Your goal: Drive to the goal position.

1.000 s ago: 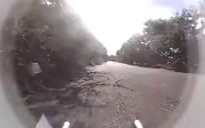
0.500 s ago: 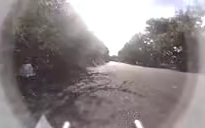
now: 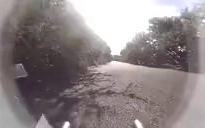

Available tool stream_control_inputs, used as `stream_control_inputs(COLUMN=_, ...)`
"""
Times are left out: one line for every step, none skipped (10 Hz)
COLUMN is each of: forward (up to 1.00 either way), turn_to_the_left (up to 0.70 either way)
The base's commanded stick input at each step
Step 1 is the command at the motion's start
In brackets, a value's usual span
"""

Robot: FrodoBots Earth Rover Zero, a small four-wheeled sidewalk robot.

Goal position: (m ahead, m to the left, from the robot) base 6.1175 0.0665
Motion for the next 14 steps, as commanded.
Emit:
stream_control_inputs(forward=0.7, turn_to_the_left=-0.18)
stream_control_inputs(forward=0.7, turn_to_the_left=-0.25)
stream_control_inputs(forward=0.7, turn_to_the_left=-0.34)
stream_control_inputs(forward=0.7, turn_to_the_left=-0.34)
stream_control_inputs(forward=0.7, turn_to_the_left=-0.34)
stream_control_inputs(forward=0.7, turn_to_the_left=-0.34)
stream_control_inputs(forward=0.7, turn_to_the_left=-0.34)
stream_control_inputs(forward=0.7, turn_to_the_left=-0.34)
stream_control_inputs(forward=0.7, turn_to_the_left=0.0)
stream_control_inputs(forward=0.7, turn_to_the_left=0.0)
stream_control_inputs(forward=0.7, turn_to_the_left=0.0)
stream_control_inputs(forward=0.7, turn_to_the_left=0.0)
stream_control_inputs(forward=0.7, turn_to_the_left=0.0)
stream_control_inputs(forward=0.7, turn_to_the_left=0.0)
